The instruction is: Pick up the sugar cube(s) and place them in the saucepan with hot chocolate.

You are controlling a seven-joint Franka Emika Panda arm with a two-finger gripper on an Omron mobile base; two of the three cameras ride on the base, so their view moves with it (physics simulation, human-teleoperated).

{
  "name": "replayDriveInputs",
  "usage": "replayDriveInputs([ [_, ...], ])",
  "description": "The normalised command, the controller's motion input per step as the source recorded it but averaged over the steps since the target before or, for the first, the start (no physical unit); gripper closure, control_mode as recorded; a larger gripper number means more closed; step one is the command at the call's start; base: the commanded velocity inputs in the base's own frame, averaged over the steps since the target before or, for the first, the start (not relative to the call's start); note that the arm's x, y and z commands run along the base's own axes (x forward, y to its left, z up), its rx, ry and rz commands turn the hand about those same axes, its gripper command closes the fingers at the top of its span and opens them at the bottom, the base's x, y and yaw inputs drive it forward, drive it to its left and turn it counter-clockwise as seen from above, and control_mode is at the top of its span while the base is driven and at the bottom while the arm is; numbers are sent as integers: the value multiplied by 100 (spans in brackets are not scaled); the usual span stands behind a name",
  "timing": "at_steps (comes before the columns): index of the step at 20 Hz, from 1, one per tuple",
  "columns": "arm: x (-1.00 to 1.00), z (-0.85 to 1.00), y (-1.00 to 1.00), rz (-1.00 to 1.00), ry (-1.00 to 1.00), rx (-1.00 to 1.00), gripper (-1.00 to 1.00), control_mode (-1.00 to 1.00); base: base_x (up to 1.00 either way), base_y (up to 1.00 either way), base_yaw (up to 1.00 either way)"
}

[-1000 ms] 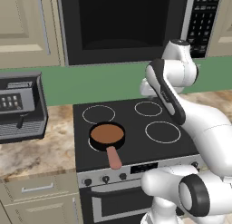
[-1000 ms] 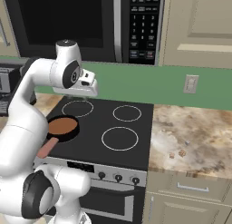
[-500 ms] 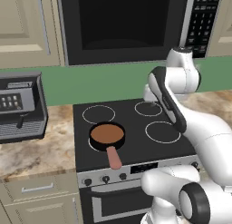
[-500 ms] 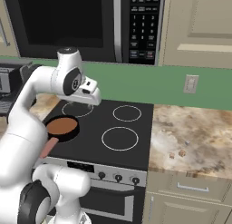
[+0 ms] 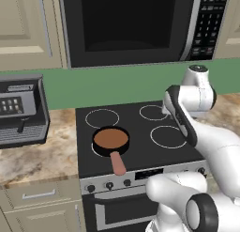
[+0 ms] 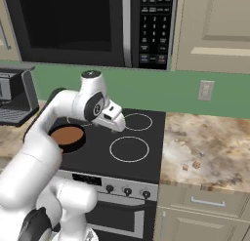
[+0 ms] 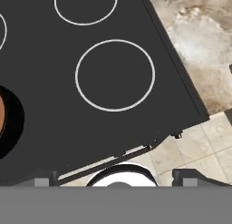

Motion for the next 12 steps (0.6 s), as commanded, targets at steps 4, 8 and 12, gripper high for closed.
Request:
replayDriveInputs([
  [4,0,-21,-95,-14,0,3,-100,-100,0,0,0],
  [8,0,-18,-100,-14,0,7,-100,-100,0,0,0],
  [12,0,-24,-100,-15,0,3,-100,-100,0,0,0],
])
